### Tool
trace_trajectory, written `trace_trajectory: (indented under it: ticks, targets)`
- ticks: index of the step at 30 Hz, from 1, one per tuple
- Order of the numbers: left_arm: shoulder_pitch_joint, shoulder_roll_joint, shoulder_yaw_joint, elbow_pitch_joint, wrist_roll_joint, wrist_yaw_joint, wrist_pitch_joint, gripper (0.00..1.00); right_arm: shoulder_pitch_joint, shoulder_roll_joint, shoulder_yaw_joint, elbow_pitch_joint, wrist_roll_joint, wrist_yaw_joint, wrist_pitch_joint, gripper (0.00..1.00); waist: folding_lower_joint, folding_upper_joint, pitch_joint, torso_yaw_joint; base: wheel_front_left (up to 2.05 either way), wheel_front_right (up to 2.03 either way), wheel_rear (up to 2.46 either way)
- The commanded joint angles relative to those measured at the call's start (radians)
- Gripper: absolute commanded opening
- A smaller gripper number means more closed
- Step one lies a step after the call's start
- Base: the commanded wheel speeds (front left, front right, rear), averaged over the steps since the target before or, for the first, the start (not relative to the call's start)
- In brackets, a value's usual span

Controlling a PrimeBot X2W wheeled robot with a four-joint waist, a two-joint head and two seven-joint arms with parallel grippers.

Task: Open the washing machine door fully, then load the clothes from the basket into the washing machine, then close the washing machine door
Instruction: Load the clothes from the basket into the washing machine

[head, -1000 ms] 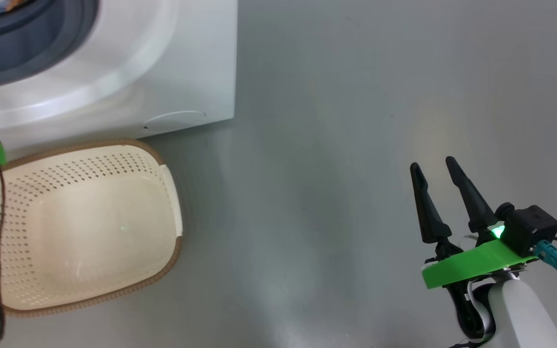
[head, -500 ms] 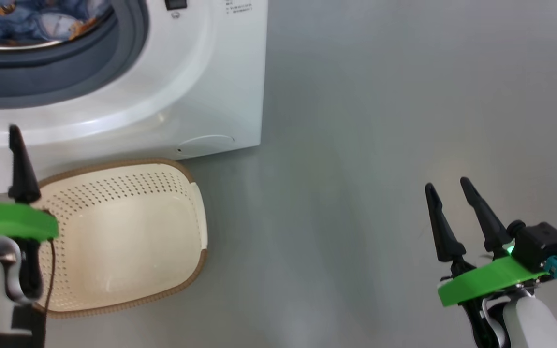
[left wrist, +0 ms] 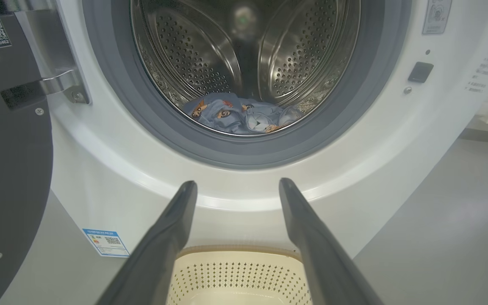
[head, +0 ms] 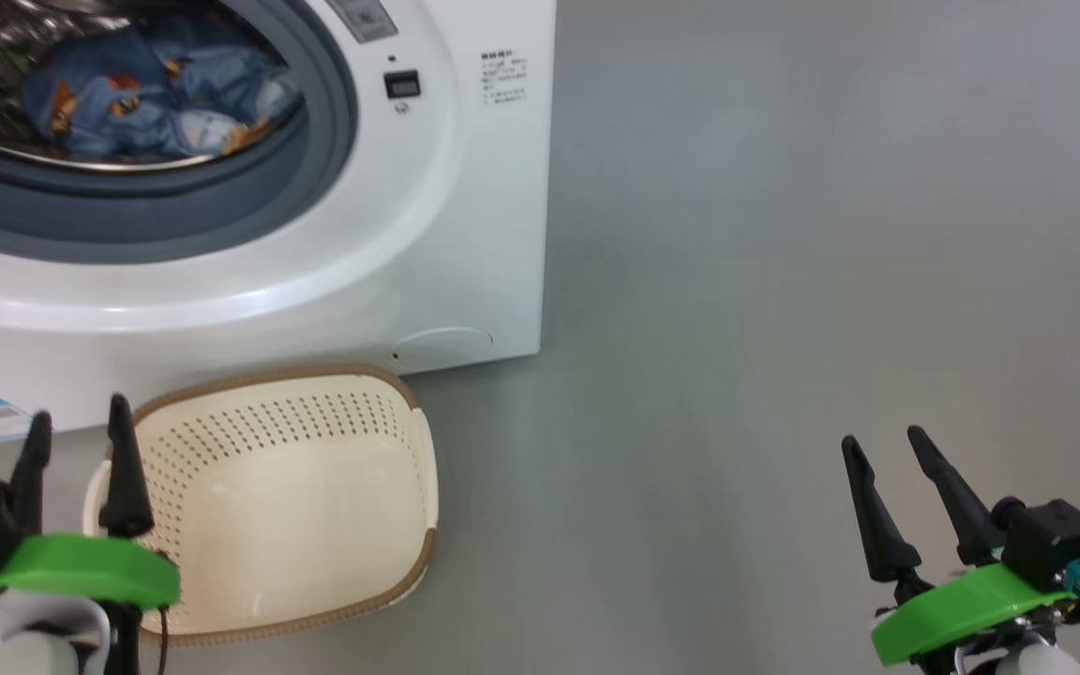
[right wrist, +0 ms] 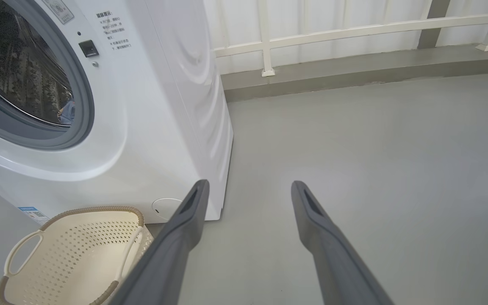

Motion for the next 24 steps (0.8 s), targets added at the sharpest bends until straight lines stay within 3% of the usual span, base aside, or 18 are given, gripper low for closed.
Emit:
trace_trajectory:
  ticks: [1, 24]
  targets:
    - [0.027, 0.025, 0.029, -0.037, 0.017, -0.002, -0.006, 1.00, 0.025, -0.019, 0.014, -0.018, 0.011, 0.001, -0.005, 1.00, 0.0000, 0.0000, -0.058, 0.021, 0.00, 0.00, 0.00]
    - [0.255, -0.023, 0.077, -0.160, 0.032, -0.002, -0.006, 1.00, 0.133, -0.061, 0.004, -0.021, 0.027, 0.001, -0.005, 1.00, 0.0000, 0.0000, -0.176, 0.067, 0.00, 0.00, 0.00]
